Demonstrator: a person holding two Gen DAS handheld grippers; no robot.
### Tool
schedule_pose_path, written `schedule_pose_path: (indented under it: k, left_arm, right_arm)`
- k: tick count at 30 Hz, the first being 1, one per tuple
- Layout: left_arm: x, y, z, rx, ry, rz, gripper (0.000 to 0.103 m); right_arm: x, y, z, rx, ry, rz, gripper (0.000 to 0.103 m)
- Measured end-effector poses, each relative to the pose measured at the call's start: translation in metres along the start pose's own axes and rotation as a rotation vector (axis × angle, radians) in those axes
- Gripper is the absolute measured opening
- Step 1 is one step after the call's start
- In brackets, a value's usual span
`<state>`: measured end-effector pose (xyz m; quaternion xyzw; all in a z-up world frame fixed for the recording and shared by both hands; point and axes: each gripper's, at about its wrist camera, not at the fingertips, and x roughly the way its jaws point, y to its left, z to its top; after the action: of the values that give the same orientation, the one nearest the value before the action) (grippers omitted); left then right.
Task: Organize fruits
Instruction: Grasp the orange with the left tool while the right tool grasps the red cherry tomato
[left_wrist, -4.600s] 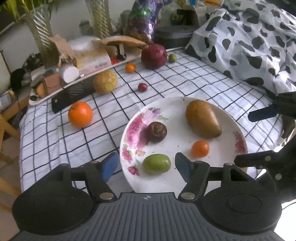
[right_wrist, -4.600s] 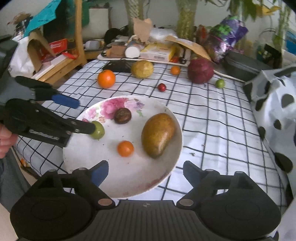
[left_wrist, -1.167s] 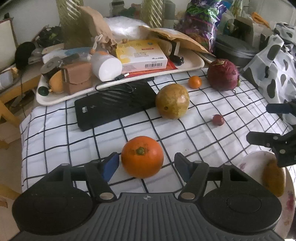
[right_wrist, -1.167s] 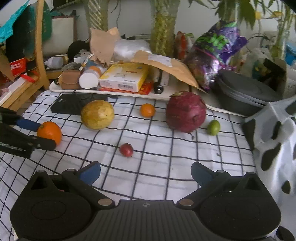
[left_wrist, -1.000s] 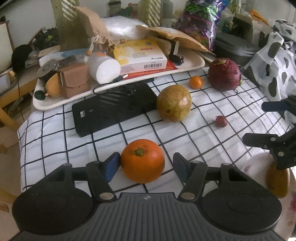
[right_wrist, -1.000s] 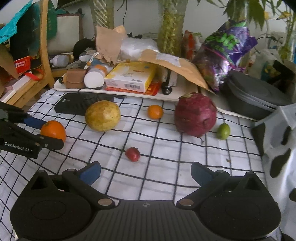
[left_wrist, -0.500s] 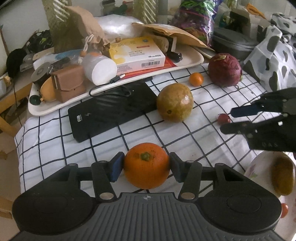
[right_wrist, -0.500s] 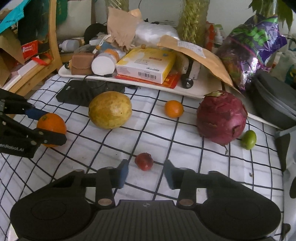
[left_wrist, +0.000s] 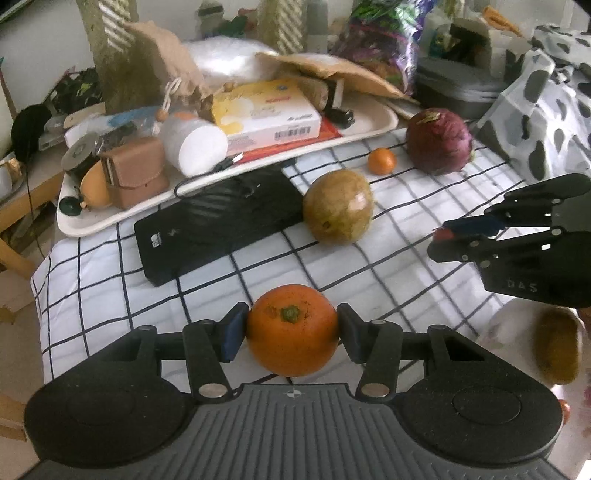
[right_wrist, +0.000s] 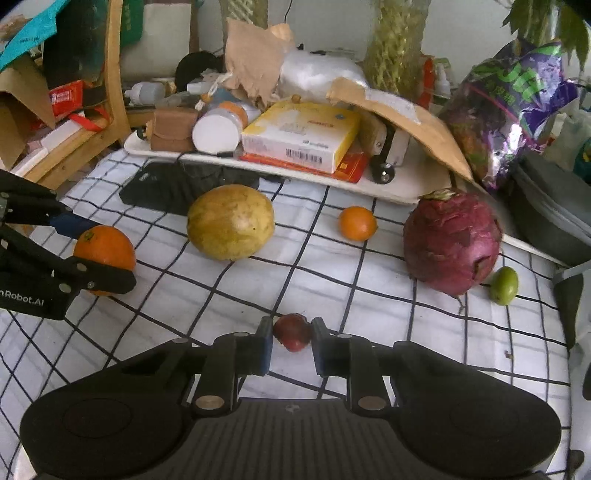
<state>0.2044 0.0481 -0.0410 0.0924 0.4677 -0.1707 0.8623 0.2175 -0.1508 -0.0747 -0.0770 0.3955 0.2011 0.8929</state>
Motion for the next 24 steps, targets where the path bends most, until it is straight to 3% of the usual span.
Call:
schedule_pose_path:
  k: [11,24]
  left_arm:
    - [-0.044,-0.025,-0.007,-0.013,-0.115,-0.025,0.050]
    - [-0.072,-0.049,-0.031,-0.027,-0.149,-0.044,0.050]
  right_arm:
    - [-0.048,-0.005,-0.012,0.083,-0.055,0.041,0.022]
    - [-0.094,0.016,-0.050,0.084,-0.035,0.084,0.023]
